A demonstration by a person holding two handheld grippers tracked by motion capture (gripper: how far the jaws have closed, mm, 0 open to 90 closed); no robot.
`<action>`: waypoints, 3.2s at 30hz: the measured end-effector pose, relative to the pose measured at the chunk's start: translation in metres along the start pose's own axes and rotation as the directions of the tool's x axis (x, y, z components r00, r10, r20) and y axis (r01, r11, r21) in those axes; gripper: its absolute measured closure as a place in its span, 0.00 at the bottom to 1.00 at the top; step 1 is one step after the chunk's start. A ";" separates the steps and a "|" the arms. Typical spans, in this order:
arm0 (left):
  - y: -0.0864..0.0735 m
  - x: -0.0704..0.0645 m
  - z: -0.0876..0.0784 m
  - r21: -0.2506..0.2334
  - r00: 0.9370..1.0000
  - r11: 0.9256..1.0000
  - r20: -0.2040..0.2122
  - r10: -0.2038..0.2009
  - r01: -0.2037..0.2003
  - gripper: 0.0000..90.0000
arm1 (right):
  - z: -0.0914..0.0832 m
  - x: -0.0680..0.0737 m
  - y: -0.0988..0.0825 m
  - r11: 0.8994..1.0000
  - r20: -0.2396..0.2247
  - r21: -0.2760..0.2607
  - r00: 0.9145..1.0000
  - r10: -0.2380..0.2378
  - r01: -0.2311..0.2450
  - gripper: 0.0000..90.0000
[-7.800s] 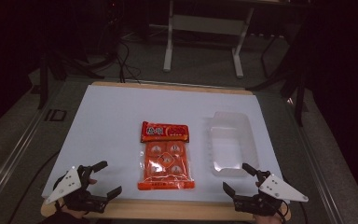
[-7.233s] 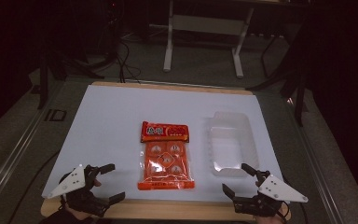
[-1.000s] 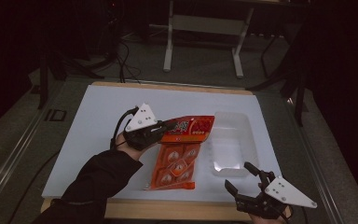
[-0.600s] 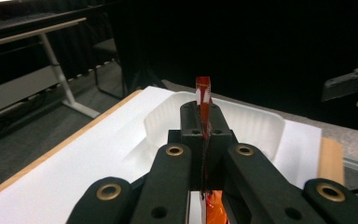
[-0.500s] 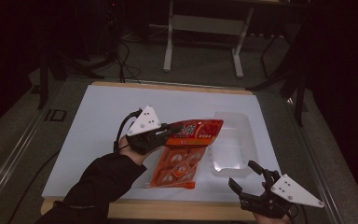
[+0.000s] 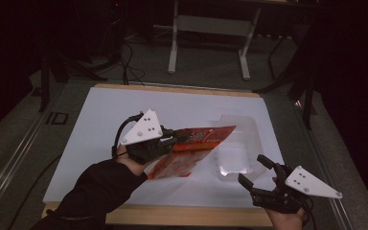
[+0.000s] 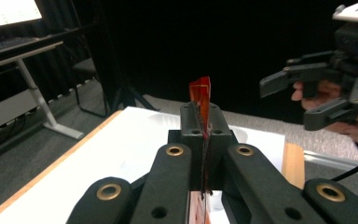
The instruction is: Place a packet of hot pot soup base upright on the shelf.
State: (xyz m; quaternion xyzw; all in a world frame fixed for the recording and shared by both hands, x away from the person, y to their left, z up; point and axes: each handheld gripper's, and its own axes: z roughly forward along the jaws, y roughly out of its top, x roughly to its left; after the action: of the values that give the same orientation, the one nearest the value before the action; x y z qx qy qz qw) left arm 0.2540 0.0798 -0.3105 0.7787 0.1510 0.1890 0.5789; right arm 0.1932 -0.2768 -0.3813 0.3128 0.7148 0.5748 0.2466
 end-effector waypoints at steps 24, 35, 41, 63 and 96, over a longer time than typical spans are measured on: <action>0.028 0.018 -0.042 -0.150 0.994 0.989 0.113 -0.001 0.018 1.00 | 0.051 -0.009 0.047 0.998 -0.176 -0.068 0.984 -0.012 0.000 0.18; 0.031 0.009 -0.041 -0.163 0.987 0.987 0.161 0.030 -0.003 1.00 | 0.064 -0.007 0.055 0.998 -0.233 -0.069 0.973 -0.011 -0.005 0.23; 0.030 0.002 -0.034 -0.145 0.983 0.989 0.181 0.040 -0.013 1.00 | 0.066 0.000 0.056 0.998 -0.284 -0.058 0.958 -0.043 0.027 0.33; 0.016 0.018 -0.025 -0.119 0.978 0.992 0.210 -0.015 0.041 1.00 | 0.071 0.004 0.054 0.992 -0.460 0.000 0.881 -0.110 0.124 1.00; -0.037 0.033 -0.032 -0.155 0.992 0.985 0.114 -0.053 0.070 0.06 | 0.041 -0.033 0.116 0.999 -0.313 -0.044 0.949 -0.043 0.031 1.00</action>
State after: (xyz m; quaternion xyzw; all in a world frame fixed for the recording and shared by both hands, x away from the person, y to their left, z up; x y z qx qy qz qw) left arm 0.2678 0.1324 -0.3339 0.7342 0.1273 0.1394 0.6521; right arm 0.2636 -0.2568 -0.2773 0.1993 0.7393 0.6262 0.1467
